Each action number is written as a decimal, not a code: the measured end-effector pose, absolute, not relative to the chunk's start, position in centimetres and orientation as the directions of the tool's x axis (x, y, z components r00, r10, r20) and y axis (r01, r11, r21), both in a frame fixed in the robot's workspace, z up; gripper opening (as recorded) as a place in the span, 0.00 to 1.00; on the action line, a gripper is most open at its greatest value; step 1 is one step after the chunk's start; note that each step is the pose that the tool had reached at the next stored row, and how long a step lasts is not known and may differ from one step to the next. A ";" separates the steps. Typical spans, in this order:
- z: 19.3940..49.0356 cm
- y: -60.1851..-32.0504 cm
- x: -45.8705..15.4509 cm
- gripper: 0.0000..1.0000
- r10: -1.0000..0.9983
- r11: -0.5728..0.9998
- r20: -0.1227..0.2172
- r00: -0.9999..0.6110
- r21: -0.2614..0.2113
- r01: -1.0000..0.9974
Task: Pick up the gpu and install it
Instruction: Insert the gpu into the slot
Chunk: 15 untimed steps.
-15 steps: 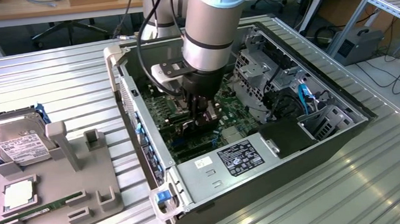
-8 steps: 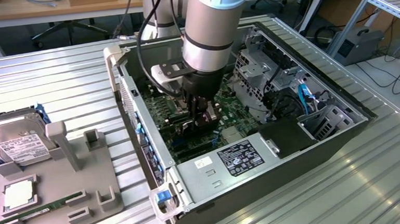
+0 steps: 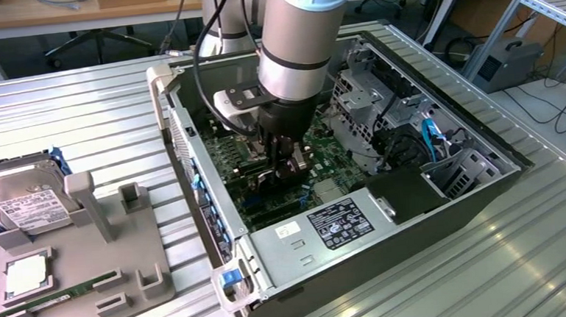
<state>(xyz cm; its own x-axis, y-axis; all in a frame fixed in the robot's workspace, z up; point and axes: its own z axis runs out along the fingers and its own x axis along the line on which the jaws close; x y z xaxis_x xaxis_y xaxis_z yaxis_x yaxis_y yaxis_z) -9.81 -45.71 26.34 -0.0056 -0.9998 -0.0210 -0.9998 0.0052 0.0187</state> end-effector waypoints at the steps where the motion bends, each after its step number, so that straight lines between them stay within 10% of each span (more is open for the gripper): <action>1: 26.3 -45.7 -9.8 0.26 -1.000 0.005 -0.021 -0.006 0.019 -1.000; 15: 26.2 -45.7 -10.0 0.26 -1.000 0.005 -0.026 -0.005 0.016 -1.000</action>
